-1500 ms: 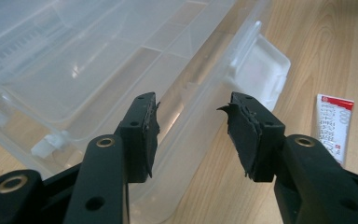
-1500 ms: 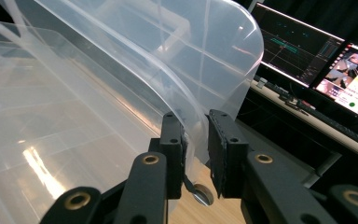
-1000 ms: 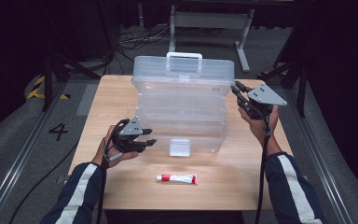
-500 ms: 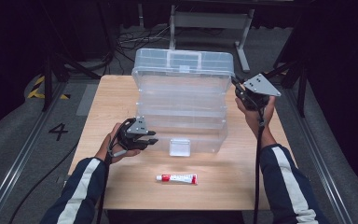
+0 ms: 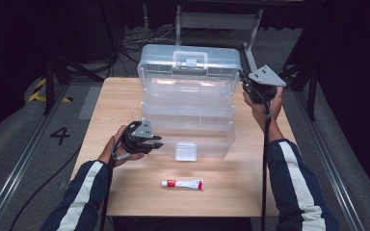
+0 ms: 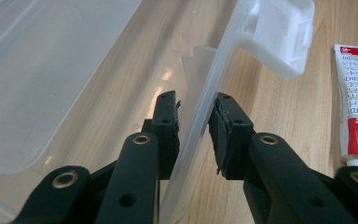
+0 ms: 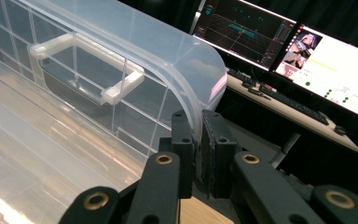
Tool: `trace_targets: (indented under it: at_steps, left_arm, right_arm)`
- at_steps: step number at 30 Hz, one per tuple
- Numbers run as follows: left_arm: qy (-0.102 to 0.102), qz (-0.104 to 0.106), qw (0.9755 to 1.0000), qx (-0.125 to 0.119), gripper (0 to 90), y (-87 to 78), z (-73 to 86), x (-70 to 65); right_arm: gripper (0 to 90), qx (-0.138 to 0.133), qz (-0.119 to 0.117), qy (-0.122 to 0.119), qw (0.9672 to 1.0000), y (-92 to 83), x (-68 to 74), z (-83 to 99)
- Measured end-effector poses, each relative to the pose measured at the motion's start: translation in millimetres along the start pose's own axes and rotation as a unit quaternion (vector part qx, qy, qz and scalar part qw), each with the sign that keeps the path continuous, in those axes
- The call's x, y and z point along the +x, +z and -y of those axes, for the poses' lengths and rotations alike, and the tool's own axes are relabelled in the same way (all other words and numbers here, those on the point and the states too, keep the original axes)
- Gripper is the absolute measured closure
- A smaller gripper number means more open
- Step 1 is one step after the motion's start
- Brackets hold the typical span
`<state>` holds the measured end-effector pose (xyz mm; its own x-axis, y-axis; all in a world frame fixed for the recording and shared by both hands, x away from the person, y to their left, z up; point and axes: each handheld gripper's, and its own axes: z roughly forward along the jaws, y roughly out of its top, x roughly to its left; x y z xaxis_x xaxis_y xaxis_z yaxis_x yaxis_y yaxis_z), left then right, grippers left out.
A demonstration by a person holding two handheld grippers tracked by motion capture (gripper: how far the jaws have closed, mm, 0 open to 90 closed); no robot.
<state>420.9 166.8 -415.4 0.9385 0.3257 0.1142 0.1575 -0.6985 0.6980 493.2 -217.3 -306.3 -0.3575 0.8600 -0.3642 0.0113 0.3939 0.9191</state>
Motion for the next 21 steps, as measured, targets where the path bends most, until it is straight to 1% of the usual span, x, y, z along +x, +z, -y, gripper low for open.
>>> trace_targets:
  at_steps: [1,6,8,10,15,21]
  left_arm:
    - [0.001,0.000,1.0000,0.000,72.9,0.0,0.0,-0.3]
    - [0.000,-0.001,1.0000,0.000,72.8,0.1,0.0,-0.4]
    - [0.000,-0.001,1.0000,-0.001,72.9,0.1,0.1,-0.4]
    - [-0.002,-0.001,1.0000,-0.003,72.7,0.4,0.3,-0.5]
    - [-0.005,0.000,1.0000,-0.005,72.3,1.0,0.5,-0.7]
    - [-0.004,0.001,1.0000,-0.006,72.7,2.2,-0.1,-1.0]
  right_arm:
    - [84.7,0.002,-0.004,0.006,1.0000,2.6,-2.0,-0.9]
    - [84.7,0.008,-0.012,0.006,0.9999,8.4,-7.0,-3.9]
    - [84.7,0.008,-0.016,0.012,0.9998,9.9,-8.6,-3.6]
    - [84.7,0.010,-0.018,0.011,0.9997,11.6,-10.3,-4.1]
    - [84.7,0.017,-0.020,0.014,0.9996,15.1,-12.1,-6.8]
    - [84.8,0.021,-0.018,0.017,0.9995,21.3,-14.3,-7.7]
